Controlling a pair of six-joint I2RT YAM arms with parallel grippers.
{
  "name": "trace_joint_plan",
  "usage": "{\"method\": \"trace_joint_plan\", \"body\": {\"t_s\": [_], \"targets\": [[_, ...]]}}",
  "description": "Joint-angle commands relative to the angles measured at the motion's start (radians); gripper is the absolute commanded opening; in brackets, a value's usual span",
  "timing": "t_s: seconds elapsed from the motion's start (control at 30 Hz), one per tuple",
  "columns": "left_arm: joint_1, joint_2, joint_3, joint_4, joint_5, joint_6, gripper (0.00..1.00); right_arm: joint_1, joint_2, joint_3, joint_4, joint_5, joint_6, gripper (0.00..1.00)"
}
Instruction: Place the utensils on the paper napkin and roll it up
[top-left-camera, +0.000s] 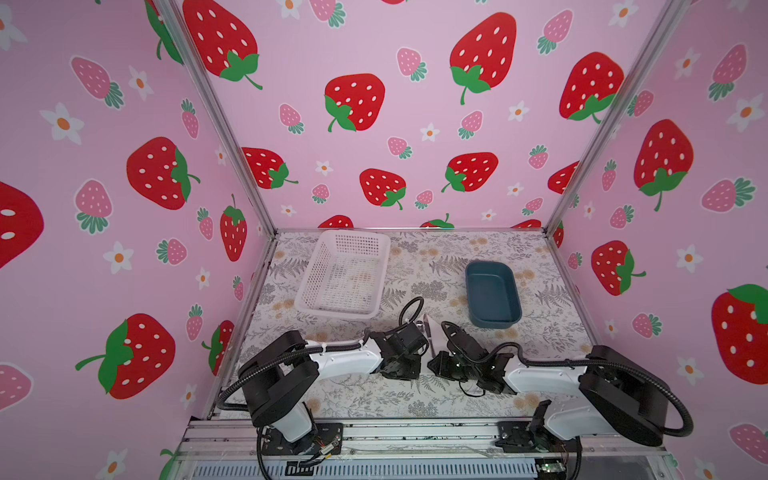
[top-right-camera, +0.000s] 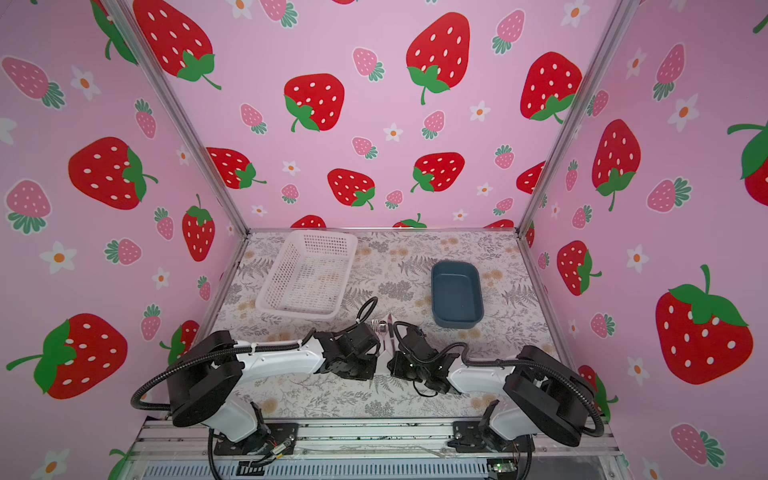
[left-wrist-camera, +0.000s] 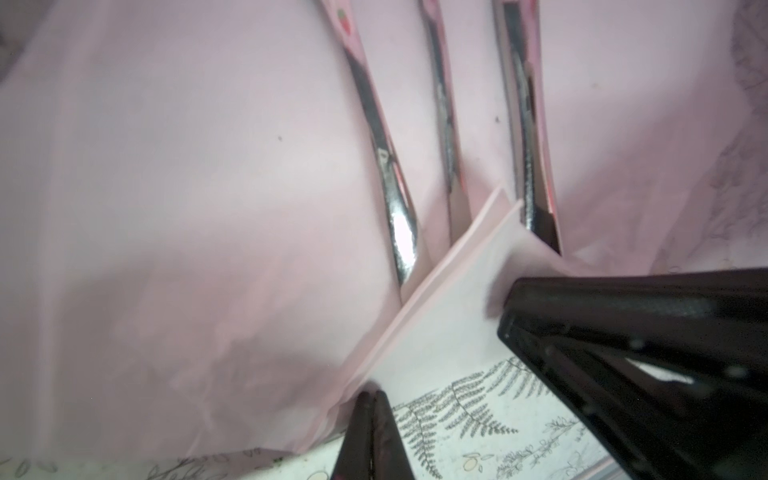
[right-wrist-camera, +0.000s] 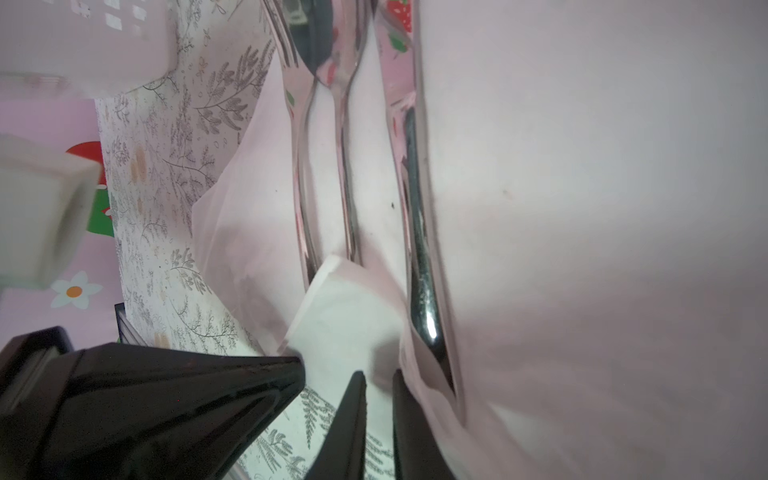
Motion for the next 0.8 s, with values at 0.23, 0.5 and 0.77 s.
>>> {"method": "trace_joint_plan", "body": {"t_s": [0.23, 0.5, 0.77], "targets": [[-0.001, -0.146, -0.015, -0.102, -0.107, -0.037, 0.14, 0.001, -0.002, -0.014, -0.026, 0.026, 0.018, 0.17], [-0.028, -0.14, 0.048, -0.019, -0.023, -0.008, 0.13, 0.0, -0.002, -0.003, -0.016, 0.015, 0.012, 0.17], [-0.028, 0.029, 0.192, -0.045, 0.007, -0.01, 0.07, -0.006, -0.032, -0.003, -0.016, 0.025, 0.016, 0.18]]}}
